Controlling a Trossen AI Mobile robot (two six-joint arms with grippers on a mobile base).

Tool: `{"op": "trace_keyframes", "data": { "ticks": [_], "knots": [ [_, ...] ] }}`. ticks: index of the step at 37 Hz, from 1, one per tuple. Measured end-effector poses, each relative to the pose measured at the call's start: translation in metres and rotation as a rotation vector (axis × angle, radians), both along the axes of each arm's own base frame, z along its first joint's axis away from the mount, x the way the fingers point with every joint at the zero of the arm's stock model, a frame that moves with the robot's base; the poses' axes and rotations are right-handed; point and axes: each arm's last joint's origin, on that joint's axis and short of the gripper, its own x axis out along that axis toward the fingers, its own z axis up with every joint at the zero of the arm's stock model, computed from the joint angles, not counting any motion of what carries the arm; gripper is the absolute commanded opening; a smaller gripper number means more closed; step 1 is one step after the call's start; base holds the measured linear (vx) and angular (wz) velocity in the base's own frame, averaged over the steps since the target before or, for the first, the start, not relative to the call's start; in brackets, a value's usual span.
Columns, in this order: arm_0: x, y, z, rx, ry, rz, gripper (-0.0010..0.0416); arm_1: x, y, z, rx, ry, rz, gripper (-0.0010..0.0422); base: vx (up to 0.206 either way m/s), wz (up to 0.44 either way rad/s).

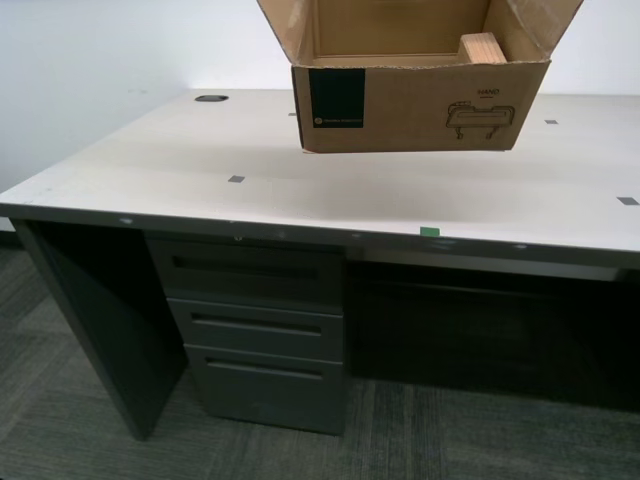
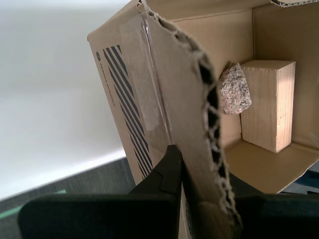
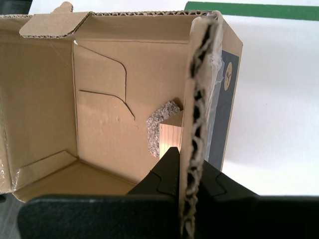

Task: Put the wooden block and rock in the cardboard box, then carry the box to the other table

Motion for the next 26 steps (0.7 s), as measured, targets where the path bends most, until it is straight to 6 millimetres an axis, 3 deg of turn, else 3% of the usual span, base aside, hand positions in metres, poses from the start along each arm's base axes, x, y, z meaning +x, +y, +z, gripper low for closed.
{"op": "trace_keyframes", "data": {
  "ticks": [10, 26],
  "knots": [
    [0.0, -0.0004, -0.0001, -0.007, -0.002, -0.002, -0.0001, -0.0019, -0.0029, -0.0001, 0.0, 0.005, -0.001, -0.0001, -0.107, 0.065],
    [-0.0002, -0.0001, -0.0002, -0.001, 0.006, -0.011, -0.0001, -0.0022, -0.003, -0.0003, 0.011, 0.002, 0.003, -0.0001, -0.101, 0.184]
  ]
}}
